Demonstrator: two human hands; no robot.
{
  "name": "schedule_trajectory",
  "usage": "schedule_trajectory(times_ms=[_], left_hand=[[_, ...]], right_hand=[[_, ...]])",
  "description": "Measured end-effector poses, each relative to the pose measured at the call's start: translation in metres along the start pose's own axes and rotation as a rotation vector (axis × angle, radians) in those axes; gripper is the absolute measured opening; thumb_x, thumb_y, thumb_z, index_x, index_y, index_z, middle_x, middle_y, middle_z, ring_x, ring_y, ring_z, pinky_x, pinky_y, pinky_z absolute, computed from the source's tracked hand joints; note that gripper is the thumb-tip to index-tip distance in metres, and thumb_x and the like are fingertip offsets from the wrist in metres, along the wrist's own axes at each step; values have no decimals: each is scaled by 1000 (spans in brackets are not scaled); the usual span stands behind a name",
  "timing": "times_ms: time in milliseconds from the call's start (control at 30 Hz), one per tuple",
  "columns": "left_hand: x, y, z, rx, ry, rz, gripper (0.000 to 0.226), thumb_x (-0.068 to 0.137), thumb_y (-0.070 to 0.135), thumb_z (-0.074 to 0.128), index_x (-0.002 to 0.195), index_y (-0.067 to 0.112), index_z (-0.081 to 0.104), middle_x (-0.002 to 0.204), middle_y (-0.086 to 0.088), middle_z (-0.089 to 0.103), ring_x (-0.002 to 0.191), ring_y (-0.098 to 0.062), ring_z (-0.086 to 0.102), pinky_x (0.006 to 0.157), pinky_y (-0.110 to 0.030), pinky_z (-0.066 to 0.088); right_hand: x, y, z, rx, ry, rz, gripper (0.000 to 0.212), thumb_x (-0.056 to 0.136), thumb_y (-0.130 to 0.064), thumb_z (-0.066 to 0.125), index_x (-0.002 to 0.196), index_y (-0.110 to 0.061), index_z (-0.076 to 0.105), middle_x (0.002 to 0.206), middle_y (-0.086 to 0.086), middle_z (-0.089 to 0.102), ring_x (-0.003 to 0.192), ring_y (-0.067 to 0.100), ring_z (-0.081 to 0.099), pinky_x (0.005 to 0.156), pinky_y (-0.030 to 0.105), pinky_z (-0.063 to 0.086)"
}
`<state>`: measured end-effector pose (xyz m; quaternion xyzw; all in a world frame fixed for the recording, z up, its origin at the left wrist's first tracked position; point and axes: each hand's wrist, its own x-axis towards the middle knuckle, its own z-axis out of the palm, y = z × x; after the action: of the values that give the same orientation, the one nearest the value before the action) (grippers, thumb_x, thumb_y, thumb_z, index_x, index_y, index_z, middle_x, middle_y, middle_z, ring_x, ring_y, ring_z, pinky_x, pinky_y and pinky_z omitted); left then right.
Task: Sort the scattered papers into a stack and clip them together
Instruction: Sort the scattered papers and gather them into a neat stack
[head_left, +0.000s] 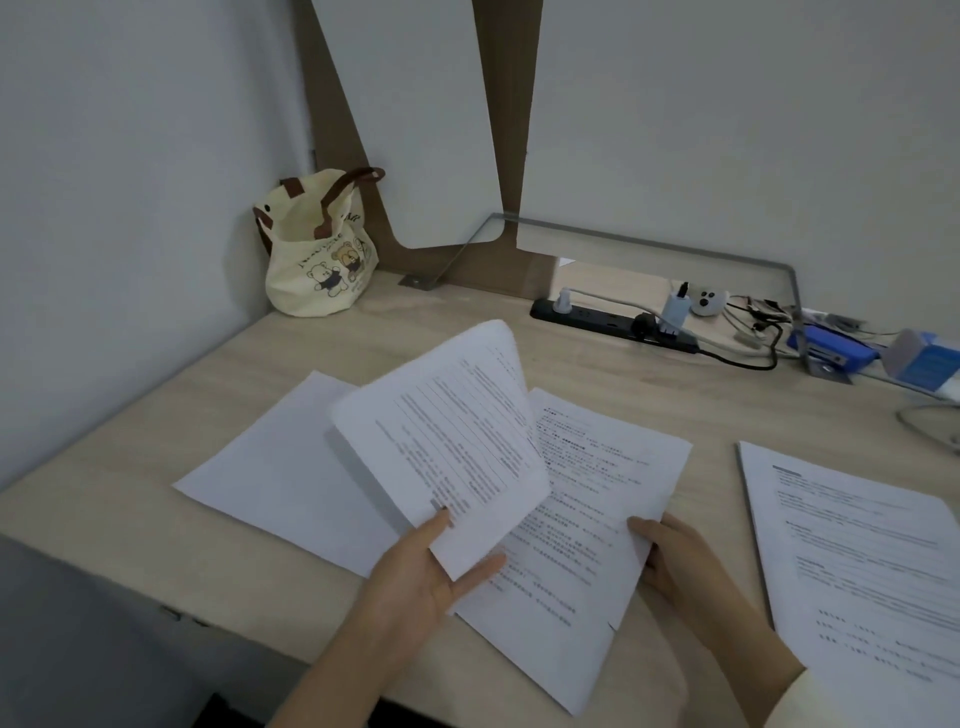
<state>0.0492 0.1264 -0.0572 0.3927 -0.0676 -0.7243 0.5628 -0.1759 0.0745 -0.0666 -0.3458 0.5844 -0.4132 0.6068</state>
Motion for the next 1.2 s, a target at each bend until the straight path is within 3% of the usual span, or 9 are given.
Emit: schedule_trajectory(times_ms=[100,200,400,567,733,933,1067,1133,1200], left_hand=[[-3,-9,2,-13,-50,-66,23,90,7,52,110,4,61,108,-17,68,96,-32,61,72,-49,57],[-4,-9,8,-139,-89,55,24,84,5,53,107,7,63,100,-13,73,88,-29,68,67,-44,60],[-1,-13,-1,-211,-109,125,26,94,10,44,114,9,59,103,-17,72,87,-25,72,73,-41,59],[1,-10,-11,356,-101,17,28,95,0,40,120,-2,53,92,-16,74,78,-21,73,57,-26,58],[-2,36,-20,833,-128,57,24,93,4,44,109,15,58,82,-7,76,55,-8,59,45,-17,42],[3,91,-35,1195,-55,59,25,65,29,54,85,17,63,50,10,53,41,-3,38,40,-13,30],[16,91,-35,923,133,211,13,80,25,60,74,15,54,44,9,50,41,-5,41,41,-15,34],[21,77,-31,583,177,336,13,90,26,54,88,15,62,67,3,63,63,-10,57,57,-22,47],[26,59,-20,485,111,387,21,92,30,53,102,16,65,91,0,68,85,-13,66,71,-27,53]], right_hand=[[2,2,3,70,-36,24,21,97,-9,40,116,-7,50,100,7,65,92,26,62,74,35,50],[0,4,5,123,-111,38,22,98,-11,38,116,-8,51,107,8,66,99,25,62,76,36,52],[2,8,4,171,-147,53,25,98,-10,37,120,-6,49,107,9,67,98,23,63,63,26,60],[3,9,4,181,-138,50,27,98,-10,37,122,-4,48,107,10,65,96,23,62,65,28,60],[5,8,0,236,-92,26,27,99,-17,37,120,-8,50,106,8,65,94,22,62,62,32,58],[10,3,-8,361,-139,-3,37,95,-37,40,123,-18,56,117,7,67,104,24,63,65,32,60],[16,6,-7,283,-74,-5,29,94,-9,45,121,-7,55,106,7,68,81,19,69,58,25,59],[16,8,-4,214,-47,6,28,94,-5,45,120,-4,53,104,7,66,87,22,65,58,26,58],[16,8,-1,159,-30,9,28,94,-4,45,121,-4,52,105,8,66,90,23,63,62,29,55]])
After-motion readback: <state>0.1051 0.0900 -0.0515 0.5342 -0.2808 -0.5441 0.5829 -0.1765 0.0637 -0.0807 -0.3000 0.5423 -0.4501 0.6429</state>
